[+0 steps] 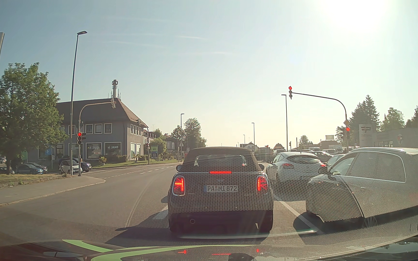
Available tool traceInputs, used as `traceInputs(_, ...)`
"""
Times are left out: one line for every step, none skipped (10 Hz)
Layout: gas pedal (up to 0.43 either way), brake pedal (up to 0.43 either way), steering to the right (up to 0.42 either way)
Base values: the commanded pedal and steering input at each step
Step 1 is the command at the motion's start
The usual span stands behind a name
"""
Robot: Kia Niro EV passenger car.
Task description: Follow the waypoints while adhering to traffic rules and regulations
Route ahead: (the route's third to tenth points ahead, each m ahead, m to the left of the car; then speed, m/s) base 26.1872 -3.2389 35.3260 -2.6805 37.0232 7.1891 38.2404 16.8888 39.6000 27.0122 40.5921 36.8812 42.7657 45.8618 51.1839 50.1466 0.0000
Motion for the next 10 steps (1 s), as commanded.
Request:
traceInputs(0.0,0.287,-0.006)
traceInputs(0.0,0.287,-0.005)
traceInputs(0.0,0.287,-0.005)
traceInputs(0.0,0.287,-0.005)
traceInputs(0.0,0.287,-0.005)
traceInputs(0.0,0.287,-0.005)
traceInputs(0.0,0.287,-0.005)
traceInputs(0.0,0.287,-0.005)
traceInputs(0.0,0.287,-0.005)
traceInputs(0.0,0.293,-0.005)
